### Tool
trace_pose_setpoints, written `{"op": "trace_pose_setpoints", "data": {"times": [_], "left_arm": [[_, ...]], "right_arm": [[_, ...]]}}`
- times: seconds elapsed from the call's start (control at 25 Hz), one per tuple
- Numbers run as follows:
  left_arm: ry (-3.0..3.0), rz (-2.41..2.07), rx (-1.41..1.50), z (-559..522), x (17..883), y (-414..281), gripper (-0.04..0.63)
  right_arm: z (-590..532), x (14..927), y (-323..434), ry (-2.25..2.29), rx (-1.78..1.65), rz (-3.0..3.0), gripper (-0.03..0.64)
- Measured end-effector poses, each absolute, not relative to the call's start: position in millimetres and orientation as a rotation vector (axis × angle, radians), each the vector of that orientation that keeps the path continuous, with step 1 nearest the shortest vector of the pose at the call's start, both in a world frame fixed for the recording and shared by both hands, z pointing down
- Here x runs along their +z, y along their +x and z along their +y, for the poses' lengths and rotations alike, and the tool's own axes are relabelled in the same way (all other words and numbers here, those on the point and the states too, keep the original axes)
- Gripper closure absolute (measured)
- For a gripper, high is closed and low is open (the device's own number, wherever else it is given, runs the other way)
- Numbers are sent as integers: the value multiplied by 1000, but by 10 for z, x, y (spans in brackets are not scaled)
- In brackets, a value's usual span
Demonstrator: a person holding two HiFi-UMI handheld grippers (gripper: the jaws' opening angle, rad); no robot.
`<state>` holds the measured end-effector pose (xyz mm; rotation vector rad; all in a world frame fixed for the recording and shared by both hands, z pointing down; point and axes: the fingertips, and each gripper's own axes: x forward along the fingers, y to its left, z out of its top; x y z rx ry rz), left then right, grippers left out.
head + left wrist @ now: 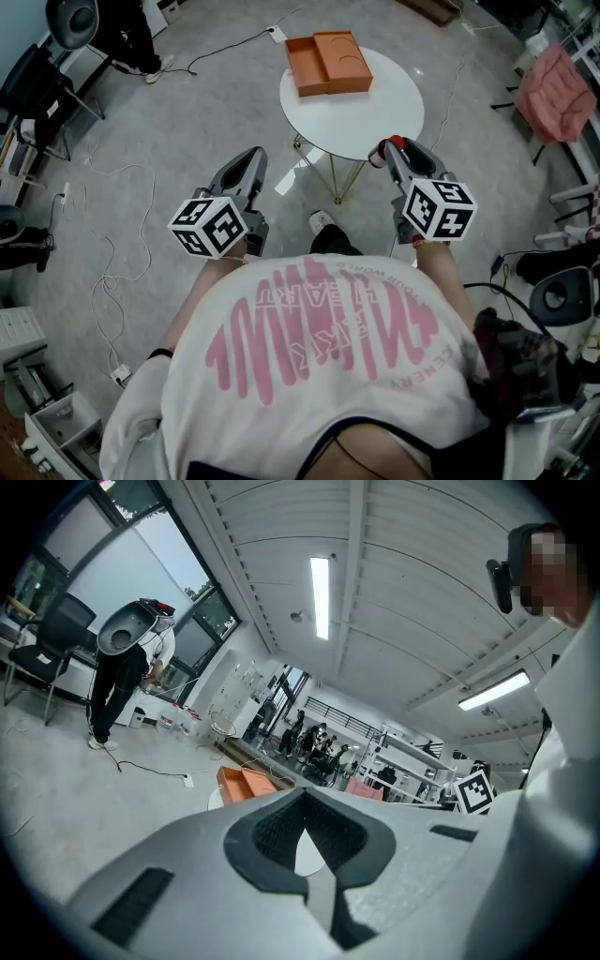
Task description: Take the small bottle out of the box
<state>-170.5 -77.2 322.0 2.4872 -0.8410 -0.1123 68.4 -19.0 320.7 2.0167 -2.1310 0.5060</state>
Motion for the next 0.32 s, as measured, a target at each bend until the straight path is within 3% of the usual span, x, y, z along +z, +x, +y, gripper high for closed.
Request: {"op": "trace_pose_setpoints", "data": {"times": [0.32], "left_arm": [[2480,-844,-103,-828,3272,-1693,589]], "right_arm": [[-247,3262,729,2021,502,-2112,489]]}}
